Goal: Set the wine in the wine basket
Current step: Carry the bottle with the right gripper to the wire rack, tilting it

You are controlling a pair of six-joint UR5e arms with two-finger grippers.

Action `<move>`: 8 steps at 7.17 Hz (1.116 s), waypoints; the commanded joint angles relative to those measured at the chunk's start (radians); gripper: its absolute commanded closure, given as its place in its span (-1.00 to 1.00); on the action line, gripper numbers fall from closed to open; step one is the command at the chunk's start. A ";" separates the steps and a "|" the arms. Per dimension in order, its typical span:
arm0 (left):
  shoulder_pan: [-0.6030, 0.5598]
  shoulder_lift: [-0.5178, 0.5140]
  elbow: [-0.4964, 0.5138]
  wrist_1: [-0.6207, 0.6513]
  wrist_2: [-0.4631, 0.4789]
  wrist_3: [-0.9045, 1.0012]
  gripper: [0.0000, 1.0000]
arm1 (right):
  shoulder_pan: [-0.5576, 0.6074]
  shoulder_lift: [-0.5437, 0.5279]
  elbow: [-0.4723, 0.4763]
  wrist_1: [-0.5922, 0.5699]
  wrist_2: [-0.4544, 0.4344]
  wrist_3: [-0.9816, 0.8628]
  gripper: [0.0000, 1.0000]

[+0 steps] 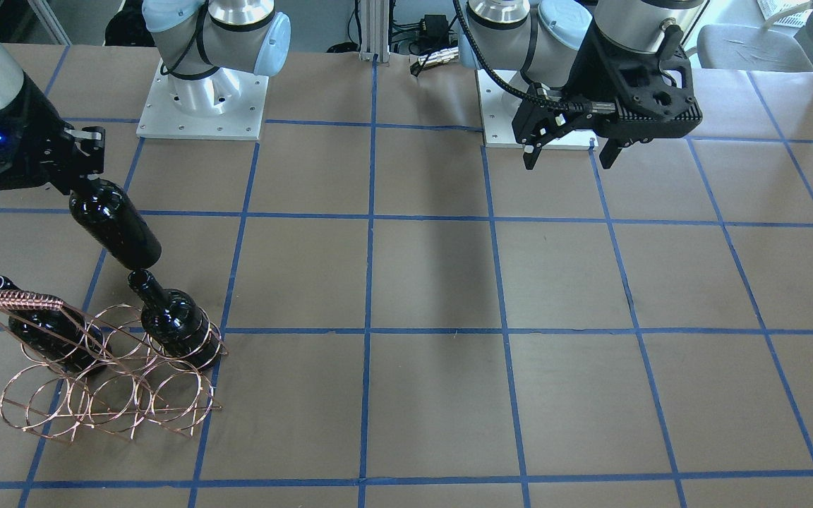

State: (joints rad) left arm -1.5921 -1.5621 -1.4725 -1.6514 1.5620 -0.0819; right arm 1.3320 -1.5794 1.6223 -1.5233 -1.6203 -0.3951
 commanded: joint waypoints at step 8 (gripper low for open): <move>0.003 0.004 0.000 -0.002 0.003 0.007 -1.00 | 0.029 0.279 -0.329 -0.028 0.056 0.059 0.85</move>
State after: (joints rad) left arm -1.5893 -1.5586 -1.4726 -1.6536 1.5646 -0.0759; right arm 1.3590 -1.3142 1.2921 -1.5342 -1.5652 -0.3339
